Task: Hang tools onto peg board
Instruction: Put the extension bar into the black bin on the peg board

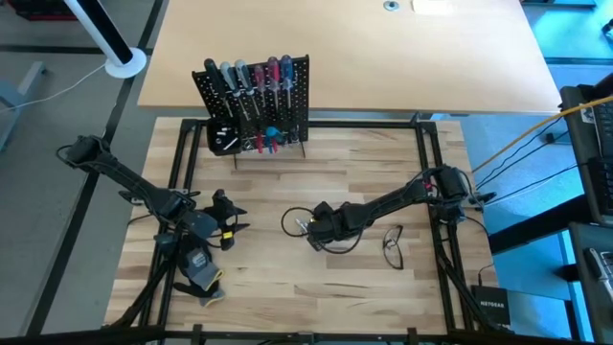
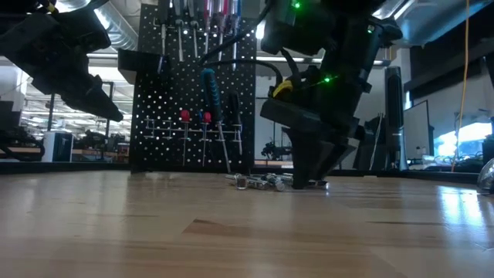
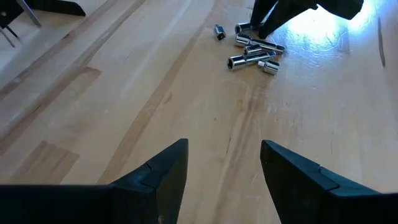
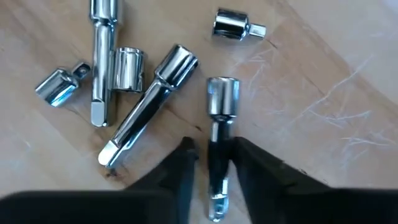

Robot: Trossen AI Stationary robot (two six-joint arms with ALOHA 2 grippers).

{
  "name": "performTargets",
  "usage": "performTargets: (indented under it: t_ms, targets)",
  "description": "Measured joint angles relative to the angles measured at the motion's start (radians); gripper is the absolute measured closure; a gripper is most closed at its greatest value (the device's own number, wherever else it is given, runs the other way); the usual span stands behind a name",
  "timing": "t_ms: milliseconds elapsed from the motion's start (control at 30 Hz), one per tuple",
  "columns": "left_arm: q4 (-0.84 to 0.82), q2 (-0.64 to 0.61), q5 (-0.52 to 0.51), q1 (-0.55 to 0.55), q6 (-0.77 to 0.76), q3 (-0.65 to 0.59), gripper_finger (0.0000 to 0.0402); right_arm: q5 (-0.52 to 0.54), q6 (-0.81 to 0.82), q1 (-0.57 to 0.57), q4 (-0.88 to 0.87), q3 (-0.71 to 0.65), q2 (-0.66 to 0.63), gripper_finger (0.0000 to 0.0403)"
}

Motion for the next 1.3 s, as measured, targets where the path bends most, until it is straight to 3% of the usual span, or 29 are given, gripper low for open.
performTargets:
  t_ms: [167,333,467,633,767,1000,1300]
  targets:
    - [0.0,0.0,-0.004,0.0,0.0,0.0,0.021,-0.002,-0.058,0.0,-0.011,-0.001,0.0,0.0369]
    - [-0.001,0.0,-0.005,0.0,0.0,0.0,0.021,0.02,-0.106,0.0,-0.057,0.022,-0.024,0.0371]
    - [-0.002,0.0,-0.011,0.0,0.0,0.0,0.021,0.068,-0.176,-0.009,-0.143,0.113,-0.064,0.0361]
    - [-0.003,0.0,-0.015,0.0,0.0,0.0,0.021,0.106,-0.363,-0.037,-0.113,0.236,-0.088,0.0364]
    - [-0.005,0.0,-0.018,0.0,0.0,0.0,0.021,0.129,-0.531,-0.066,0.06,0.303,-0.092,0.0362]
    - [-0.007,0.0,-0.018,-0.002,-0.005,0.0,0.021,0.118,-0.785,-0.147,0.457,0.307,-0.09,0.0359]
    - [-0.006,0.0,-0.019,-0.002,-0.007,0.0,0.021,-0.05,-0.909,-0.298,0.948,0.308,-0.036,0.0357]
